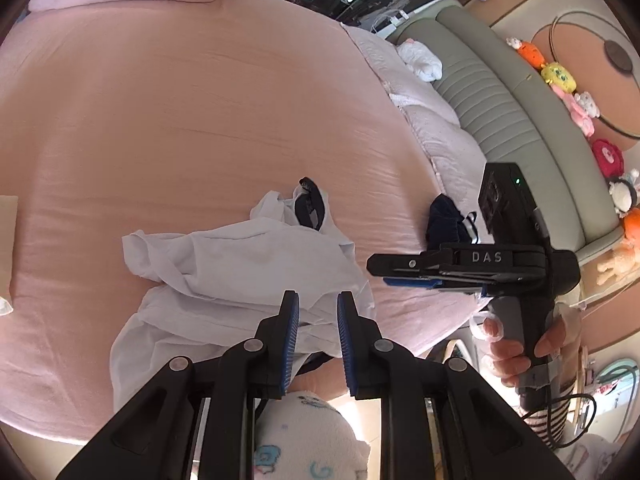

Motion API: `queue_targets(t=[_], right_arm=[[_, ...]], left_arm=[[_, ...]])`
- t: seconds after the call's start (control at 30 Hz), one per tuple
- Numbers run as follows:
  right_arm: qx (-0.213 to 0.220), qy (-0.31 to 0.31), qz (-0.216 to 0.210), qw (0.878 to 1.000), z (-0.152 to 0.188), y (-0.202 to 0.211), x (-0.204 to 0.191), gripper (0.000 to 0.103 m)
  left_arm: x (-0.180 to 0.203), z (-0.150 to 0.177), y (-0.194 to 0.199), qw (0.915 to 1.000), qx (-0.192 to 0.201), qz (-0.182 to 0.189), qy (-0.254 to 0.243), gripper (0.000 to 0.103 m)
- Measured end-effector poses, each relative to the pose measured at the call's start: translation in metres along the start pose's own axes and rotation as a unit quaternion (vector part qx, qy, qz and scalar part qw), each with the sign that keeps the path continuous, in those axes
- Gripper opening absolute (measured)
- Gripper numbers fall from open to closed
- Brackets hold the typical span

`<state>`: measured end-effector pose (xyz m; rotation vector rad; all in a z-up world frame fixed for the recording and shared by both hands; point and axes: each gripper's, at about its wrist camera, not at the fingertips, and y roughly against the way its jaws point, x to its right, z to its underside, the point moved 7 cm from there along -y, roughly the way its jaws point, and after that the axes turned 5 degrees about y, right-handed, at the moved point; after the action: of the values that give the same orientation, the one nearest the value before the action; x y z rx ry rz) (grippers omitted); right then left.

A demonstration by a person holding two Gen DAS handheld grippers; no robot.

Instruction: Fold clothes

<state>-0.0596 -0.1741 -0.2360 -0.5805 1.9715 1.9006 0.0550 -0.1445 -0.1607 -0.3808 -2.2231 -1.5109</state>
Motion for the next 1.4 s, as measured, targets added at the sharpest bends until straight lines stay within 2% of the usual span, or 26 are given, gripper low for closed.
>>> queue_targets(t=[0.03, 0.1, 0.13, 0.17, 0.27, 0.53, 0.6, 0.73, 0.8, 0.97, 1.07, 1.2, 1.3, 1.4], right_arm=[[-0.001, 0.004, 0.003, 1.0, -0.002, -0.001, -0.002, 0.055], [0.001, 0.011, 0.013, 1.0, -0.007, -0.001, -0.005, 0.055], [0.002, 0.019, 0.022, 1.0, -0.01, -0.001, -0.006, 0.055], [0.004, 0.027, 0.03, 0.999, -0.012, -0.001, -0.008, 0.055], [0.005, 0.049, 0.049, 0.998, -0.019, -0.005, -0.011, 0.055], [-0.018, 0.074, 0.075, 0.994, -0.026, -0.031, -0.003, 0.055], [-0.02, 0.08, 0.082, 0.993, -0.028, -0.037, 0.001, 0.055], [-0.027, 0.129, 0.099, 0.986, -0.027, -0.051, 0.001, 0.055], [-0.034, 0.137, 0.08, 0.987, -0.026, -0.058, -0.001, 0.055], [-0.02, 0.163, 0.092, 0.982, -0.031, -0.064, 0.0, 0.055], [-0.007, 0.171, 0.079, 0.982, -0.037, -0.062, -0.003, 0.055], [-0.001, 0.177, 0.068, 0.982, -0.042, -0.063, -0.003, 0.055], [0.0, 0.178, 0.055, 0.983, -0.044, -0.071, 0.0, 0.055], [0.02, 0.181, 0.045, 0.982, -0.045, -0.077, 0.006, 0.055]], left_arm=[[-0.004, 0.001, -0.002, 0.9993, -0.013, -0.032, -0.013, 0.027], [-0.015, 0.006, -0.006, 0.9953, -0.036, -0.085, -0.031, 0.073], [-0.02, 0.006, -0.008, 0.9946, -0.042, -0.089, -0.031, 0.077], [-0.025, 0.007, -0.009, 0.9946, -0.047, -0.089, -0.026, 0.077], [-0.044, 0.006, -0.009, 0.997, -0.055, -0.049, 0.023, 0.077], [-0.097, -0.01, -0.012, 0.9918, -0.056, -0.094, 0.065, 0.077], [-0.108, -0.014, -0.014, 0.9908, -0.06, -0.096, 0.074, 0.077], [-0.126, -0.025, -0.024, 0.9895, -0.066, -0.077, 0.103, 0.077], [-0.135, -0.031, -0.032, 0.9883, -0.067, -0.076, 0.113, 0.077], [-0.15, -0.034, -0.05, 0.9851, -0.079, -0.058, 0.141, 0.077], [-0.153, -0.034, -0.052, 0.9841, -0.079, -0.052, 0.151, 0.077], [-0.152, -0.036, -0.053, 0.9839, -0.072, -0.021, 0.162, 0.077], [-0.152, -0.029, -0.056, 0.986, -0.056, -0.012, 0.156, 0.077], [-0.152, -0.023, -0.059, 0.9878, -0.041, -0.002, 0.15, 0.077]])
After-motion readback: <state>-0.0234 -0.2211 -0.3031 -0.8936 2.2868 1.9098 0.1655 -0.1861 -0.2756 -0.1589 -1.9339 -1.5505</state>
